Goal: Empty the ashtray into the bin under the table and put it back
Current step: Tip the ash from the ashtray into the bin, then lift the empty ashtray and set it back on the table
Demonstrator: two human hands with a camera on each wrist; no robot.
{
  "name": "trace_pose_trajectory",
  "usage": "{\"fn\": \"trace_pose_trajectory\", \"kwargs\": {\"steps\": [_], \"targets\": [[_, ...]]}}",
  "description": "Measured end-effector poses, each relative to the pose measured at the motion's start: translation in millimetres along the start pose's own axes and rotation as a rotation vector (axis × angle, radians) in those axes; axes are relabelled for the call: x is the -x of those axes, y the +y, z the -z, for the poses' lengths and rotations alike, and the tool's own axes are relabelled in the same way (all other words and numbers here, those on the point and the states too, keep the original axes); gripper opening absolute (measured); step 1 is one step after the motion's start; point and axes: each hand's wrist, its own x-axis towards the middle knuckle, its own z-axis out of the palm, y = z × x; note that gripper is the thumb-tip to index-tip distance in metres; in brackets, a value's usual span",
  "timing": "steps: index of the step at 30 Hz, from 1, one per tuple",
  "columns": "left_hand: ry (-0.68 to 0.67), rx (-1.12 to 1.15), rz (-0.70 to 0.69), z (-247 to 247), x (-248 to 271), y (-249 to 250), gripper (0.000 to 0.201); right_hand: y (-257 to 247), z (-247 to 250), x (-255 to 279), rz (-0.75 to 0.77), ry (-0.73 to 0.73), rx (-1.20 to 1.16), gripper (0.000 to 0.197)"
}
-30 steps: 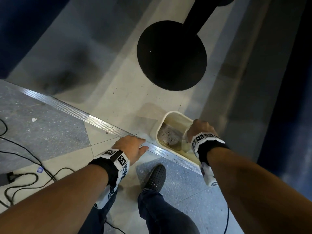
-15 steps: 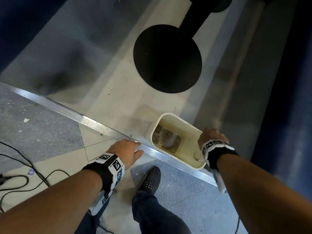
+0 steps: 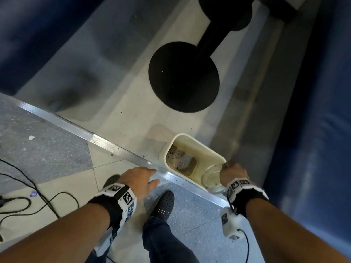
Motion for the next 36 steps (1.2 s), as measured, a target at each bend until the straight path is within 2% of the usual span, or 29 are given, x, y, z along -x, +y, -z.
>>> {"fn": "trace_pose_trajectory", "kwargs": {"steps": [2,5,7,8,9,11,13,14,15,16,18,21,22,26,36], "targets": [[-0.002,0.056,-0.055,9.1,29.6,9.8,0.067,3.9,7.0,30.3,0.047,-0.057,-0.146,0.040],[-0.016,0.205,-0.145,30.8,88.1,28.7,0.092,4.6,25.6,91.7,0.145,-0.124,-0.374,0.031],[-0.008,0.245,-0.157,50.5,126.4,42.7,0.106,0.5,43.8,134.7,0.200,-0.136,-0.506,0.028],[0.005,0.274,-0.155,60.1,145.8,49.3,0.104,-2.9,54.4,156.1,0.233,-0.143,-0.576,0.026],[0.039,0.326,-0.163,72.0,164.1,57.0,0.093,-7.7,66.7,176.2,0.269,-0.149,-0.649,0.025],[0.086,0.472,-0.207,93.5,194.3,72.4,0.054,-18.6,96.1,217.0,0.325,-0.150,-0.800,0.024],[0.176,0.506,-0.254,112.4,218.2,83.3,0.034,-27.5,126.7,256.1,0.391,-0.109,-0.923,0.024],[0.208,0.563,-0.222,123.0,229.2,86.5,0.027,-30.1,140.9,272.5,0.429,-0.064,-0.977,0.023],[0.247,0.599,-0.223,138.6,241.0,91.7,0.026,-33.7,156.0,286.3,0.457,-0.001,-1.035,0.023],[0.291,0.592,-0.241,154.9,252.8,94.3,0.034,-37.5,172.4,297.3,0.466,0.044,-1.072,0.024],[0.330,0.496,-0.331,189.0,278.7,102.2,0.045,-45.0,205.2,315.8,0.465,0.045,-1.070,0.023],[0.421,0.331,-0.534,236.7,310.4,113.2,0.079,-54.1,250.4,332.0,0.523,0.049,-1.078,0.022],[0.469,0.280,-0.579,249.8,314.0,115.6,0.084,-57.8,261.8,334.6,0.549,0.072,-1.093,0.023],[0.593,0.195,-0.648,297.4,310.4,127.1,0.072,-79.8,296.7,322.4,0.596,0.180,-1.071,0.022],[0.598,0.043,-0.545,376.5,249.6,182.9,0.069,-114.6,357.8,252.6,0.618,0.259,-0.909,0.027]]}}
